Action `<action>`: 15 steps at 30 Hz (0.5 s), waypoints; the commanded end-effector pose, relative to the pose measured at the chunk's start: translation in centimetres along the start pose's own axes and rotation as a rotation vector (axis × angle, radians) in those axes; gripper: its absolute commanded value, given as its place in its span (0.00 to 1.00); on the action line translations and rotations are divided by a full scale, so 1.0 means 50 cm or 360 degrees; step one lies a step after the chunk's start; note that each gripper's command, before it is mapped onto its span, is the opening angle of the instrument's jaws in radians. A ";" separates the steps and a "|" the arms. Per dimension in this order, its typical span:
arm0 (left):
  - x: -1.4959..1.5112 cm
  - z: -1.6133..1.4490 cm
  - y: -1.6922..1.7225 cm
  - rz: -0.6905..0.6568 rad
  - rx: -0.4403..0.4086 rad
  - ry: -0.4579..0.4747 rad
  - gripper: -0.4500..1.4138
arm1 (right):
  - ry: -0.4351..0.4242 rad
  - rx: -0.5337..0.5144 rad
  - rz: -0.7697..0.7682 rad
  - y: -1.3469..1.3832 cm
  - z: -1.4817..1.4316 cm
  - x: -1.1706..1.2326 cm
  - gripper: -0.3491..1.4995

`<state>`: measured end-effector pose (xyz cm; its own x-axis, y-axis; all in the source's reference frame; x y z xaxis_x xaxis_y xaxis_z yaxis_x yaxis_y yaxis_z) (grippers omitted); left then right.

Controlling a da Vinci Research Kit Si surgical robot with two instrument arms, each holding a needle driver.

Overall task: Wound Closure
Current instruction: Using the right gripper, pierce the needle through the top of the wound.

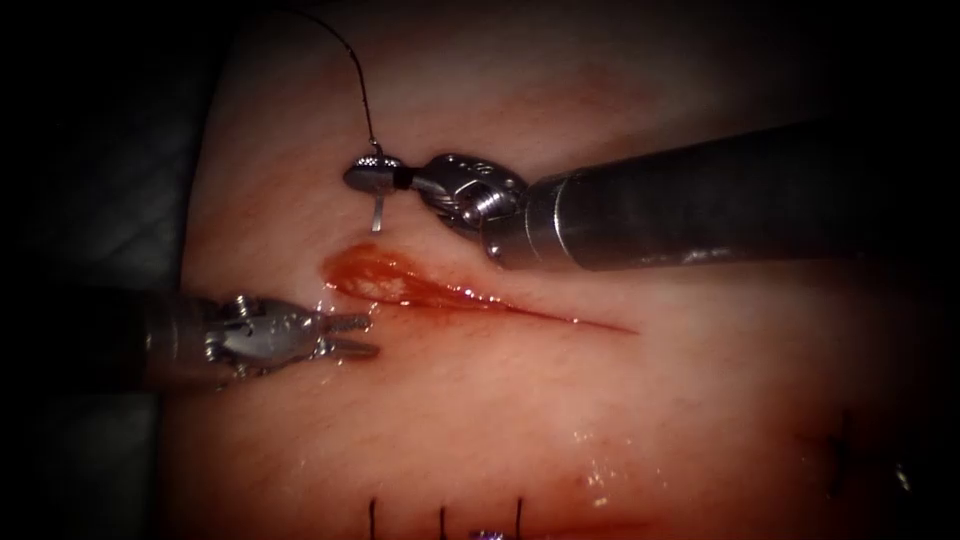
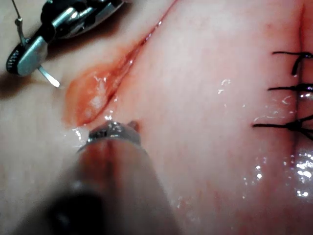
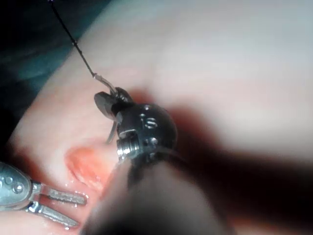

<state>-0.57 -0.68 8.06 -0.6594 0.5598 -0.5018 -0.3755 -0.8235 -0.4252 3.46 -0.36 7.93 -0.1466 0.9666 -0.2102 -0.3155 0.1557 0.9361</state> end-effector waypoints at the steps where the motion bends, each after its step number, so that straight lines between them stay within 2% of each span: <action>1: -0.0002 0.0015 0.0001 0.0000 0.0000 0.0000 0.24 | -0.0048 0.0034 0.0133 0.0003 0.0023 -0.0009 0.00; 15: -0.0013 0.0006 -0.0007 0.0008 0.0005 -0.0005 0.24 | -0.0260 0.0167 0.0537 -0.0013 0.0030 -0.0079 0.00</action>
<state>-0.48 -0.67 8.07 -0.6632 0.5555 -0.5016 -0.3741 -0.8265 -0.4207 3.63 -0.73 7.95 -0.0708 0.9841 0.1630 -0.1743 -0.1731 0.9693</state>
